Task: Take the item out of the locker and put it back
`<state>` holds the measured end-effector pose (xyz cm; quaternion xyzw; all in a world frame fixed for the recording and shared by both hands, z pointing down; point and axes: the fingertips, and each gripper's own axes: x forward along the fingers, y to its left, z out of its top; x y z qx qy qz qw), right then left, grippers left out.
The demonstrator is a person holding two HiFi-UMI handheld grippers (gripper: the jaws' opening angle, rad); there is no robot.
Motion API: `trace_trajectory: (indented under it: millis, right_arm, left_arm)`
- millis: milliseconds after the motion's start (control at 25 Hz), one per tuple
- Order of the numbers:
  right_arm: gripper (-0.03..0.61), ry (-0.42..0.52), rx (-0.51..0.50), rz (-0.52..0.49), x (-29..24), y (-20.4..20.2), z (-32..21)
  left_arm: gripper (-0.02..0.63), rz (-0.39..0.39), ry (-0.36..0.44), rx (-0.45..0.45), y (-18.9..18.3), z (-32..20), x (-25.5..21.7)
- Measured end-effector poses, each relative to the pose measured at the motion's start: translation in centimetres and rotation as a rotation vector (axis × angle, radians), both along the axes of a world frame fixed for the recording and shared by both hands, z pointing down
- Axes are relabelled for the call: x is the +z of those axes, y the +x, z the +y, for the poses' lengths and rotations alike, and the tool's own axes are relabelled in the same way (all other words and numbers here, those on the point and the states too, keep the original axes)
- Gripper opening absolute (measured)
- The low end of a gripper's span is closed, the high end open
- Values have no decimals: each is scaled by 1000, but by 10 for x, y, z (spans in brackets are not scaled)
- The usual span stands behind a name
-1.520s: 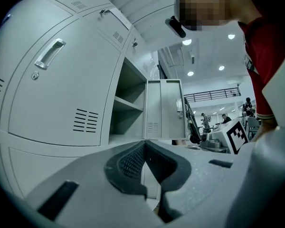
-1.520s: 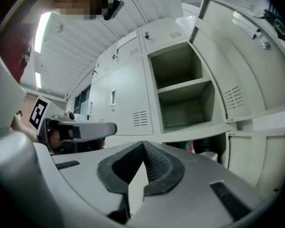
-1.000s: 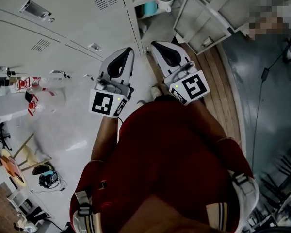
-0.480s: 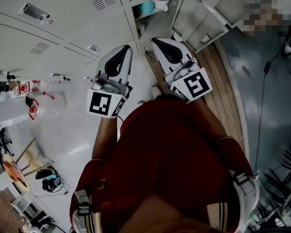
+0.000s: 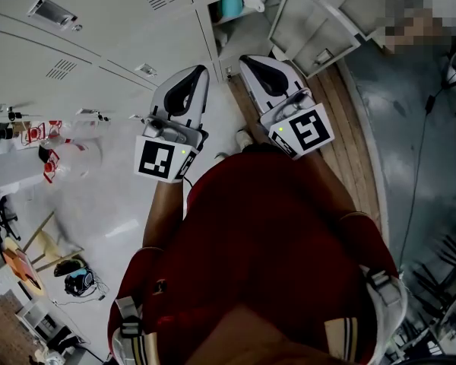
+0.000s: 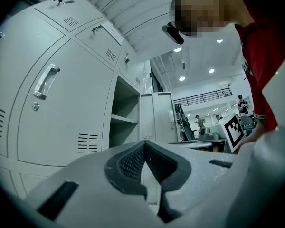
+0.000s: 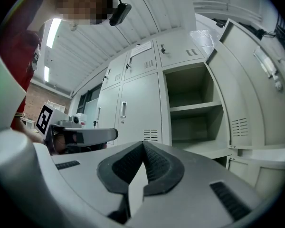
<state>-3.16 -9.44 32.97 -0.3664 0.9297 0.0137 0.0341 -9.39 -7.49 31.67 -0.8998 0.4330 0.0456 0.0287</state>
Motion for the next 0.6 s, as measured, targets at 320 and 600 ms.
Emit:
trace_trajectory:
  millis: [320,600]
  right_arm:
    - [-2,-12,3,1,5,3,2]
    - [-2,-5,0,24,6,5,5]
  left_arm:
    - [6,-7,6,-3,-1,5,0]
    - [6,-10,0,-5,-2,9,-2]
